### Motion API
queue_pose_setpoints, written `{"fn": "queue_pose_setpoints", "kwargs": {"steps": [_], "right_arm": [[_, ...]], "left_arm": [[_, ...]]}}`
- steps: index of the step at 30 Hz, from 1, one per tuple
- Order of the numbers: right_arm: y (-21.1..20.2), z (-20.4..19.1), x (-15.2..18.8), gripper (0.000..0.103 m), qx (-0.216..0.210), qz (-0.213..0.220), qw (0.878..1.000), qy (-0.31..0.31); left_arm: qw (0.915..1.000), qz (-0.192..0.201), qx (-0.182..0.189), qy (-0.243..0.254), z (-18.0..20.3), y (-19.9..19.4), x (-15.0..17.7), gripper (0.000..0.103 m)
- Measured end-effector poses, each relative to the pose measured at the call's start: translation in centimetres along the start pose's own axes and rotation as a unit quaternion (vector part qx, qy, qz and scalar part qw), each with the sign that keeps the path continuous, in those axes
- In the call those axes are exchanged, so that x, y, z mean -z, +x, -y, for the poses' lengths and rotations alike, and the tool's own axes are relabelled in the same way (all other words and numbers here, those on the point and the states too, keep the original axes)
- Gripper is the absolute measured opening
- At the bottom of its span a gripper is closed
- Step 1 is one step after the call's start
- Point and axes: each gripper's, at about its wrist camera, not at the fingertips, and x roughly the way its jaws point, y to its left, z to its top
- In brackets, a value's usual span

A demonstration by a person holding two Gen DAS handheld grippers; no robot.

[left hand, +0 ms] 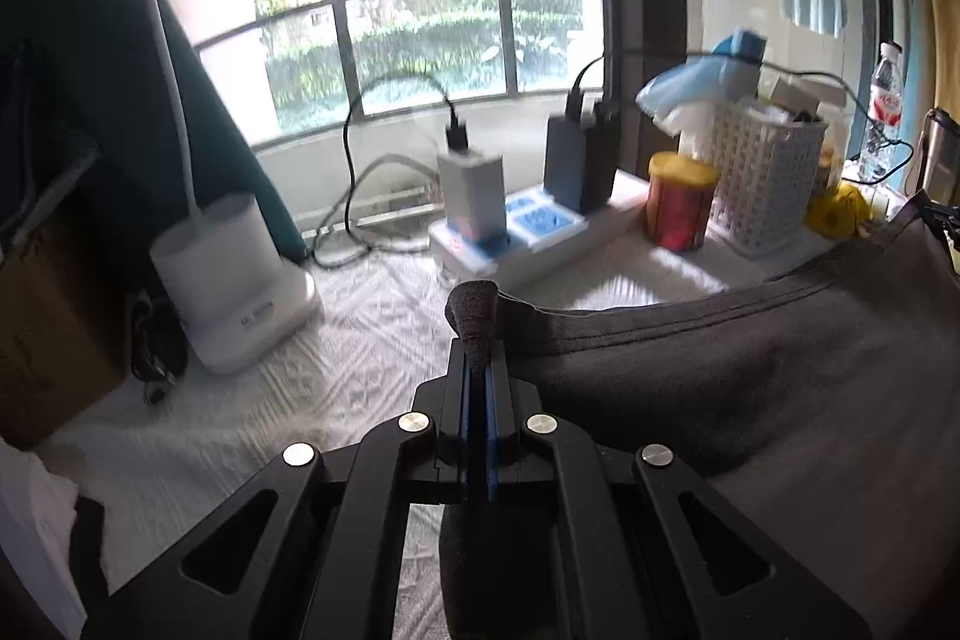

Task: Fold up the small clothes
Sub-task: 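Lift the held hem with both tools and fold it over toward the collar, then lower the hem onto the shirt and open both tools, then grasp the folded T-shirt edge with the left tool while the right tool grasps it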

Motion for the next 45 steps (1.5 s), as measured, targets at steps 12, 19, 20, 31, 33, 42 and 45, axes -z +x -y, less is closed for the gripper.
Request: {"fn": "queue_pose_setpoints", "kwargs": {"steps": [12, 19, 20, 31, 33, 42, 45], "right_arm": [[-2.9, 1.5, -0.2, 0.007, 0.036, 0.035, 0.998, 0.032], [-6.6, 0.9, 0.2, 0.007, 0.014, 0.041, 0.998, 0.052], [-7.3, 0.9, 0.4, 0.007, 0.01, 0.043, 0.997, 0.056], [-13.1, 2.6, 4.5, 0.007, -0.005, 0.038, 0.993, 0.108], [-14.0, 3.0, 5.6, 0.007, -0.008, 0.028, 0.993, 0.112], [-17.3, 4.6, 10.9, 0.046, -0.032, 0.0, 0.988, 0.154], [-18.2, 4.4, 12.5, 0.046, -0.038, -0.012, 0.987, 0.158]], "left_arm": [[0.9993, -0.022, -0.012, -0.027, -1.0, -0.2, -0.2, 0.004], [0.9983, 0.015, -0.015, -0.055, -2.4, -3.1, -1.2, 0.053], [0.9977, 0.019, -0.018, -0.063, -2.8, -3.7, -1.3, 0.054], [0.9984, 0.026, -0.001, -0.051, -0.9, -11.1, 2.1, 0.054], [0.9983, 0.018, 0.001, -0.056, -0.6, -12.3, 3.5, 0.054], [0.9959, -0.021, 0.01, -0.088, 0.8, -16.4, 10.0, 0.054], [0.9947, -0.037, 0.013, -0.095, 1.0, -17.0, 11.6, 0.054]]}}
